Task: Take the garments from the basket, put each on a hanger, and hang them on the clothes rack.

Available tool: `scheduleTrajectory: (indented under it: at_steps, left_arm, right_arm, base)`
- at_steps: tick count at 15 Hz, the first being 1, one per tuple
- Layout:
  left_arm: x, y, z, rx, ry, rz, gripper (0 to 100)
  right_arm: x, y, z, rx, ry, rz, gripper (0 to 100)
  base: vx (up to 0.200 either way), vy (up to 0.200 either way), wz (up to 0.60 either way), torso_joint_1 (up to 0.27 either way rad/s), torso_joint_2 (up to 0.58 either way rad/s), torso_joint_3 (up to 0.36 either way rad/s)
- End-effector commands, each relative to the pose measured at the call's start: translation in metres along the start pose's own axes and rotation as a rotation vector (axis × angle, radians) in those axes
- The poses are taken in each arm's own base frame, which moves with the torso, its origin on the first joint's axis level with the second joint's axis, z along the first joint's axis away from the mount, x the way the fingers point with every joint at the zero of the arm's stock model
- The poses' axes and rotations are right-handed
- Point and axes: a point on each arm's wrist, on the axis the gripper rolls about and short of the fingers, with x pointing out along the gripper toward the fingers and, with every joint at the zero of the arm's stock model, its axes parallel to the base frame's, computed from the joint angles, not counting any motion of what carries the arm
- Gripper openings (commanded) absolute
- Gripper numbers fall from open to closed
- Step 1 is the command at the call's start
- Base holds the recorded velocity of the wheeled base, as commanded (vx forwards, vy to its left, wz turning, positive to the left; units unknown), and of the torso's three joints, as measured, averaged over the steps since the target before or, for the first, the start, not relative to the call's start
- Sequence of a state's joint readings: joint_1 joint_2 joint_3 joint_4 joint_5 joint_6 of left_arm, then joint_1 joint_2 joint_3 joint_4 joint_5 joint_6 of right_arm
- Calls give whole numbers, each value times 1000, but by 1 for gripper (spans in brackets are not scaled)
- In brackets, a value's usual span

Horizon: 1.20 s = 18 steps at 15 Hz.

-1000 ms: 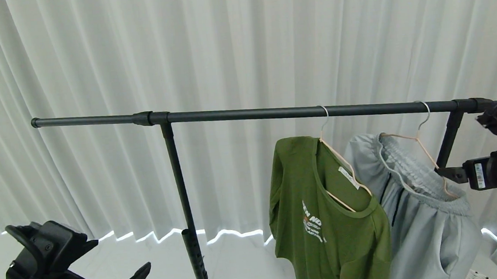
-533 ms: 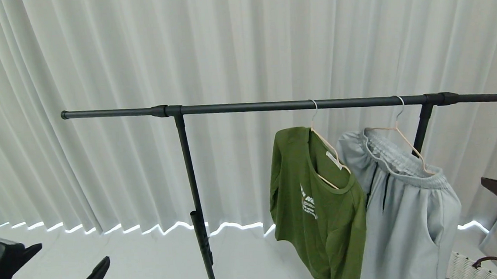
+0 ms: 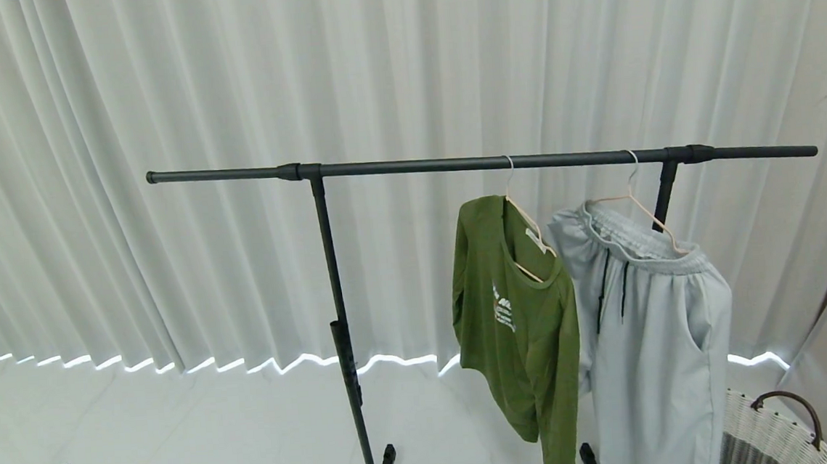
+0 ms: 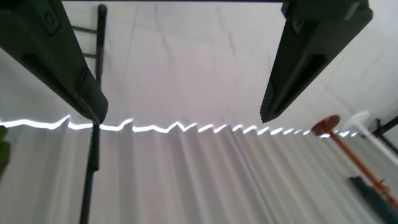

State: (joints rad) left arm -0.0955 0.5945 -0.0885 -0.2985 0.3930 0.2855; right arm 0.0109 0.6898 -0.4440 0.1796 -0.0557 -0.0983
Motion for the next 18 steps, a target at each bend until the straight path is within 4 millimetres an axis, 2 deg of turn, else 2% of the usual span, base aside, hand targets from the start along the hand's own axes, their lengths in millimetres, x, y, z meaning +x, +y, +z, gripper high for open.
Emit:
scheduleTrajectory:
  at_steps: [1, 4, 5, 6, 8, 10, 11, 16, 18]
  left_arm:
    - [-27, 9, -16, -32, -12, 110, 100]
    - [-53, 7, -38, -58, 79, 265, 100]
    - [-58, 5, -44, -73, 50, 299, 100]
    - [-58, 3, -49, -85, 41, 305, 100]
    - [-58, 3, -48, -140, 21, 279, 100]
    - [-57, 0, -46, -135, -21, 159, 100]
    - [-57, -3, -45, -124, -60, 23, 100]
    - [-55, -12, -50, -75, -145, -355, 100]
    - [-55, -12, -51, -78, -149, -376, 100]
  right_arm:
    - [-28, 0, -21, 0, -45, -18, 100]
    - [-40, 1, -54, -8, -39, -102, 100]
    - [-43, 1, -63, -5, -62, -119, 100]
    - [-44, 2, -74, -6, -80, -127, 100]
    - [-46, 4, -94, -17, -126, -139, 100]
    - [-46, 6, -114, -38, -188, -151, 100]
    - [-48, 6, -119, -32, -230, -157, 100]
    - [-48, 6, -119, -18, -224, -184, 100]
    - [-48, 6, -119, -16, -224, -186, 100]
  base:
    - [-200, 0, 0, 2, 2, 7]
    - [0, 0, 0, 0, 0, 0]
    - [0, 0, 0, 0, 0, 0]
    - [0, 0, 0, 0, 0, 0]
    - [0, 0, 0, 0, 0, 0]
    - [0, 0, 0, 0, 0, 0]
    - [0, 0, 0, 0, 0, 0]
    - [0, 0, 0, 0, 0, 0]
    - [0, 0, 0, 0, 0, 0]
